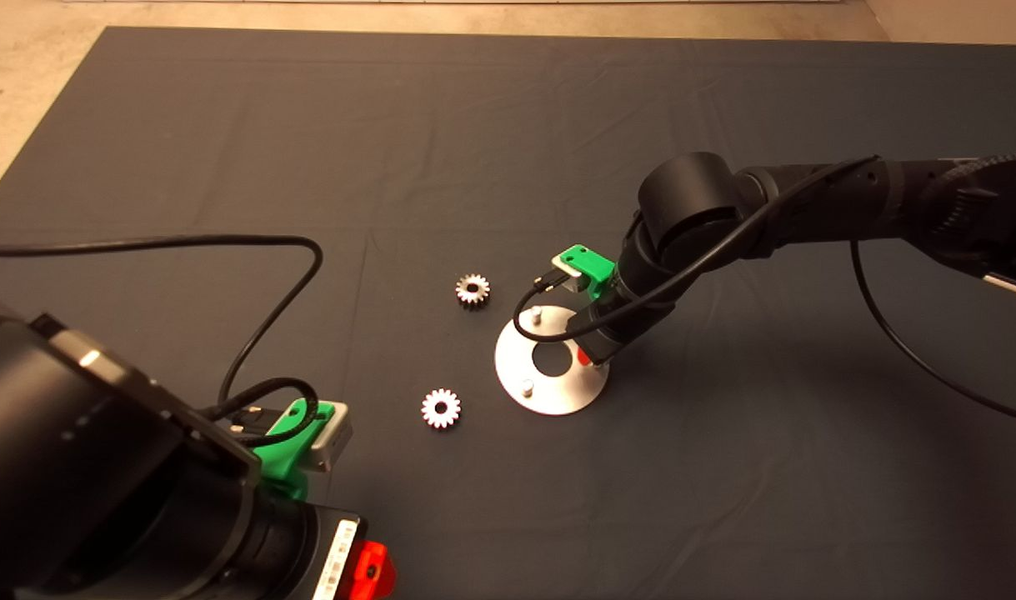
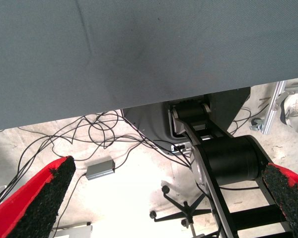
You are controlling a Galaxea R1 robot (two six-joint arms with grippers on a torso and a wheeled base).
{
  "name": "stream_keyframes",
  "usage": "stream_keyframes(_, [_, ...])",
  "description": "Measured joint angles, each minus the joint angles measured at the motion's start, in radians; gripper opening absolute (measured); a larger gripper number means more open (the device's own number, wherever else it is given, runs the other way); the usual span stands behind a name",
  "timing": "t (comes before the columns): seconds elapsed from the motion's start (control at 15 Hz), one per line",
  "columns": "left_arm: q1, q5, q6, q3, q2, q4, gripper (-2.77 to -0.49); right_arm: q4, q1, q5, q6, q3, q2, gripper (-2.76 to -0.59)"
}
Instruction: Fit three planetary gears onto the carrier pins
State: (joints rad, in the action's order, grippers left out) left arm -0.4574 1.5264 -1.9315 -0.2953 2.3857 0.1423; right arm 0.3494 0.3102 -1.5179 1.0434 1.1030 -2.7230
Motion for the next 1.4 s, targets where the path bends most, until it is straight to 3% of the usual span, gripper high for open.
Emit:
stream_keyframes(0.53, [0.000,0.000,0.000,0.000,0.000,0.000,-0.50,0.000,0.000,0.000,-0.014,0.007,-0.001,-2.26])
stream_keyframes(1.4, [0.001,0.000,0.000,0.000,0.002,0.000,-0.50,0.001,0.000,-0.004,-0.001,-0.001,-0.006,-2.26])
